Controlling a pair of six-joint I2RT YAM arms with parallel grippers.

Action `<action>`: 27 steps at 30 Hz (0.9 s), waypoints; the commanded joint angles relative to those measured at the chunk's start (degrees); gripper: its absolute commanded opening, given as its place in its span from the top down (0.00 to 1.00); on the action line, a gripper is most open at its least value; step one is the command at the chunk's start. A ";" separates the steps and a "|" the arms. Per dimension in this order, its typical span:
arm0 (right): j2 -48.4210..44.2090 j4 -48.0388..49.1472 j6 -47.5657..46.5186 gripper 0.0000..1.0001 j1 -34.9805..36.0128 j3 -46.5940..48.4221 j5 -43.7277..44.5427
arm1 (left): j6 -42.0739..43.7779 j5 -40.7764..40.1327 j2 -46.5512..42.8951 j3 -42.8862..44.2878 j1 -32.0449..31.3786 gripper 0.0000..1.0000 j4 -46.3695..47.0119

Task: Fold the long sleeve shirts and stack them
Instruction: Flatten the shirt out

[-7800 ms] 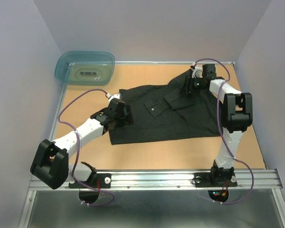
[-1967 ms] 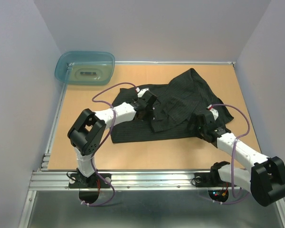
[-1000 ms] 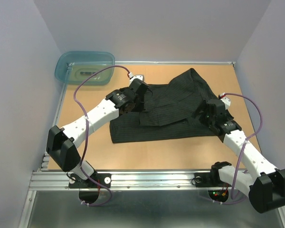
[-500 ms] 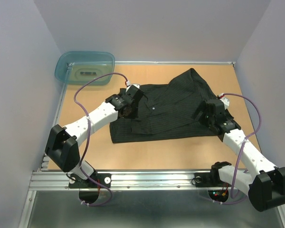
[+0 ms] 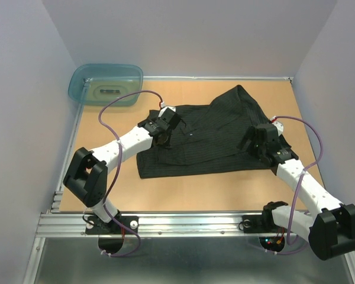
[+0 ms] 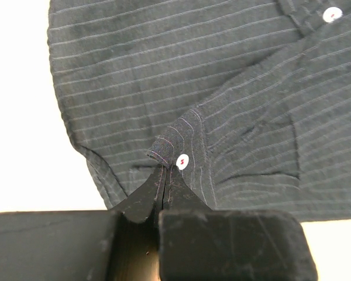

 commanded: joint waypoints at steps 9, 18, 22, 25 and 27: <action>-0.94 0.81 -0.94 0.05 -0.47 -0.33 -0.07 | 3.18 -6.00 3.81 -1.20 1.49 1.00 3.08; -0.77 0.90 -2.51 0.05 -0.47 0.98 -1.55 | 0.46 -7.41 3.64 -0.33 1.58 0.72 -0.95; 0.89 1.60 -4.19 0.05 -0.47 4.14 -5.24 | -1.82 -8.91 -0.30 1.17 1.58 0.15 -4.30; 3.18 3.61 -3.32 0.05 -0.47 6.42 -10.59 | -2.88 -6.46 -5.91 0.65 1.58 0.01 -2.56; 5.10 6.41 -2.35 0.06 -0.38 7.22 -13.06 | -4.37 -4.26 -10.05 -0.49 1.58 0.01 0.77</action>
